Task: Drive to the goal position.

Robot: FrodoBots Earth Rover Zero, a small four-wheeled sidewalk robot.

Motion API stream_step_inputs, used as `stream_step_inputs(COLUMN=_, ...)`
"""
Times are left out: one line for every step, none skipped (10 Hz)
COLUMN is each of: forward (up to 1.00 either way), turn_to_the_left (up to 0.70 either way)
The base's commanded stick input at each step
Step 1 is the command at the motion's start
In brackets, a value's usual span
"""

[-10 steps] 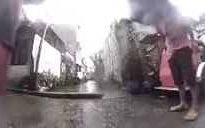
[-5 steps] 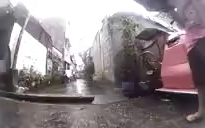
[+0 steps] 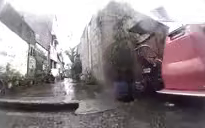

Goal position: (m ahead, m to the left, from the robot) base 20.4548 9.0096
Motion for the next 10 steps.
stream_step_inputs(forward=0.99, turn_to_the_left=0.33)
stream_step_inputs(forward=0.99, turn_to_the_left=0.4)
stream_step_inputs(forward=0.99, turn_to_the_left=0.4)
stream_step_inputs(forward=0.99, turn_to_the_left=0.4)
stream_step_inputs(forward=0.99, turn_to_the_left=0.4)
stream_step_inputs(forward=0.99, turn_to_the_left=0.4)
stream_step_inputs(forward=0.99, turn_to_the_left=0.4)
stream_step_inputs(forward=0.99, turn_to_the_left=0.4)
stream_step_inputs(forward=0.99, turn_to_the_left=0.4)
stream_step_inputs(forward=0.99, turn_to_the_left=0.4)
